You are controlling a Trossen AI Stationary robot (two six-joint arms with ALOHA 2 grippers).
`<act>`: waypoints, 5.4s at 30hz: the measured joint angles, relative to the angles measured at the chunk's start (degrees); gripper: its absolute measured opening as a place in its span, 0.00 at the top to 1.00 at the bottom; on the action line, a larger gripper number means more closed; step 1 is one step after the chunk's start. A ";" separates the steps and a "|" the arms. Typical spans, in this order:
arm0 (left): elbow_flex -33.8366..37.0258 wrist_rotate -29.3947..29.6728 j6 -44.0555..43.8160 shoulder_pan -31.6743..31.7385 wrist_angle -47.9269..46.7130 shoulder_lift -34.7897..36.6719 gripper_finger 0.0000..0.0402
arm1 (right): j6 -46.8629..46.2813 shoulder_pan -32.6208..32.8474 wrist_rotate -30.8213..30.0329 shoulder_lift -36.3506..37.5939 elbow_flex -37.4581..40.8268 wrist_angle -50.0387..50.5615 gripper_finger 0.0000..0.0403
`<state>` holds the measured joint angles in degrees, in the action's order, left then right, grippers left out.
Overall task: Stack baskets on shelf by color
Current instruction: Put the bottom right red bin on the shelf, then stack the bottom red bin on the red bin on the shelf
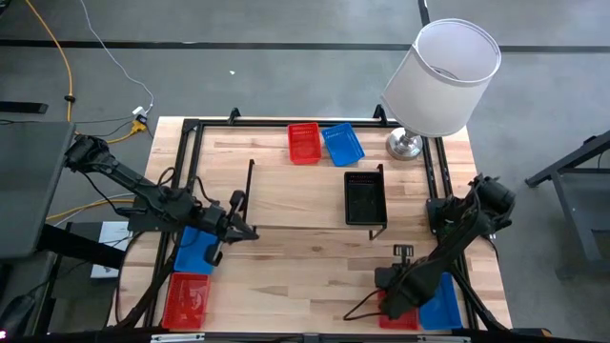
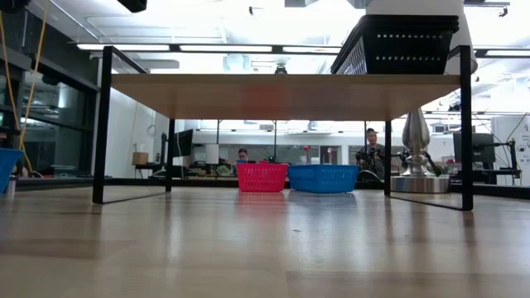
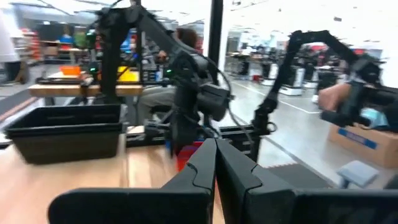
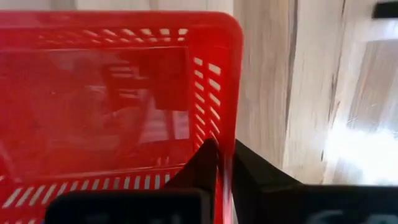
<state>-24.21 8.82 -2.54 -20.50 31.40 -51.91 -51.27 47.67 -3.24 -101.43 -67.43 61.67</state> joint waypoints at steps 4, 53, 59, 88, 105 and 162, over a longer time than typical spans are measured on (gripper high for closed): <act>-0.02 -0.69 0.26 -1.36 0.05 1.79 1.00 | 0.38 -0.92 -3.97 2.86 -1.94 -0.17 0.99; 0.02 15.03 4.15 -9.59 -3.25 3.79 1.00 | 57.80 -49.48 5.14 -1.10 -40.38 6.81 1.00; 0.02 15.01 4.19 -9.59 -3.32 3.79 1.00 | 57.73 -51.37 4.36 -1.33 -40.38 7.92 1.00; 0.02 14.99 4.24 -9.59 -4.22 3.79 1.00 | 58.64 -50.99 -0.39 -0.58 -44.32 10.70 0.74; 0.02 14.97 4.24 -9.59 -4.20 3.79 1.00 | 54.50 -28.01 1.80 -5.05 -43.28 -0.15 0.99; 0.02 15.89 5.15 -9.71 -4.15 3.79 1.00 | 45.05 -20.34 -17.38 -5.42 -46.05 14.19 1.00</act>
<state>-24.18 24.71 2.61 -30.21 27.24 -48.12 -6.22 27.33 -20.61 -106.85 -113.48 75.86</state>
